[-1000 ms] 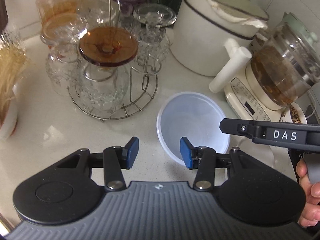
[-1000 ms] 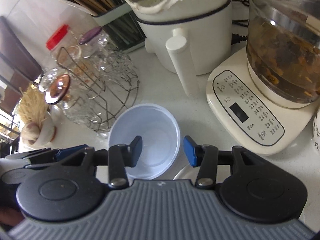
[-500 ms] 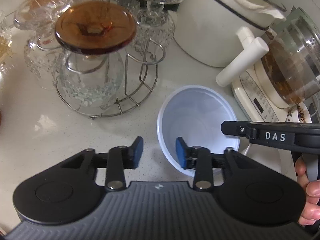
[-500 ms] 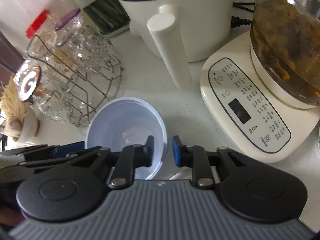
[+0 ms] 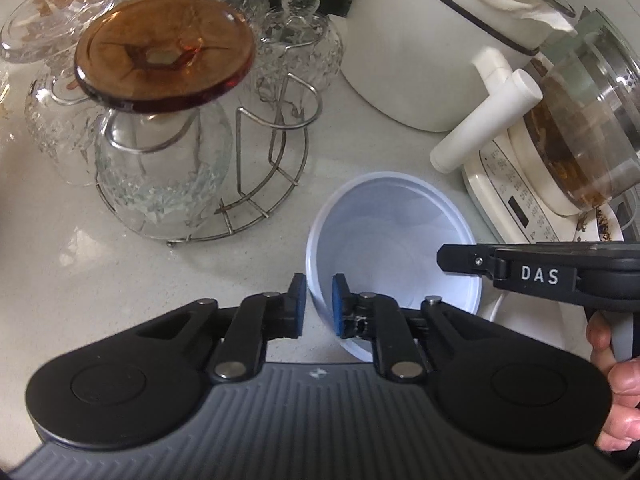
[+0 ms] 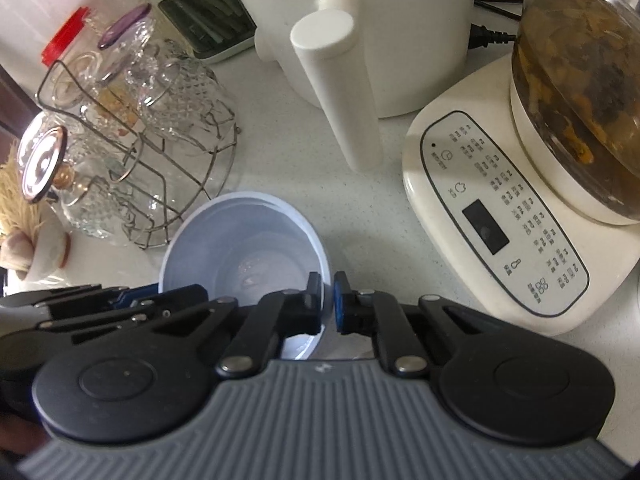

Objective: Organize plates and bowls
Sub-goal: 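Lift the second plastic bowl and carry it toward the first bowl, then lower the plastic bowl into the first plastic bowl and open the left gripper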

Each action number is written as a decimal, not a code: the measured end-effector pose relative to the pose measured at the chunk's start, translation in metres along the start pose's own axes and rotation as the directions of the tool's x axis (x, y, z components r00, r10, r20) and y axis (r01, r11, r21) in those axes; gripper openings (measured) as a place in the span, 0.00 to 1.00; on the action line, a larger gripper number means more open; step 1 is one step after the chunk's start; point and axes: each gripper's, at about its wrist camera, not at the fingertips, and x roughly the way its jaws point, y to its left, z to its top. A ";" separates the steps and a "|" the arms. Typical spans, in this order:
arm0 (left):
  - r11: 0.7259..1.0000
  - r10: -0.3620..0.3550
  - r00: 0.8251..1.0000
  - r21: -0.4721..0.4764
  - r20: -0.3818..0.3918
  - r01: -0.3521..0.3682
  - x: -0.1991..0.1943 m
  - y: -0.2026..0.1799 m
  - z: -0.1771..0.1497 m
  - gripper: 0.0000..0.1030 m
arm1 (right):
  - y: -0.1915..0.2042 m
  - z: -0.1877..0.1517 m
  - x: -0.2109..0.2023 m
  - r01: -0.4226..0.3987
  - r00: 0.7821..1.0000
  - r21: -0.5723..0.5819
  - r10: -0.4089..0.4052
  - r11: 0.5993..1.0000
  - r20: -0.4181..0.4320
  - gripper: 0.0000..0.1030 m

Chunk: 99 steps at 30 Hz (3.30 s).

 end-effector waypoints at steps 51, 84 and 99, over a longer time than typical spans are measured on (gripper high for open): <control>0.999 0.007 0.970 0.031 0.245 -0.015 -0.154 0.029 -0.061 0.14 | 0.090 -0.048 -0.104 -0.058 0.983 -0.143 0.081 0.988 0.162 0.09; 1.000 -0.010 0.979 -0.022 0.204 0.015 -0.193 0.085 -0.156 0.15 | 0.154 -0.127 -0.105 -0.045 0.989 -0.192 0.071 0.980 0.129 0.11; 0.998 0.037 0.991 -0.047 0.132 -0.031 -0.166 0.094 -0.173 0.15 | 0.154 -0.143 -0.077 -0.049 0.995 -0.210 0.066 0.976 0.072 0.11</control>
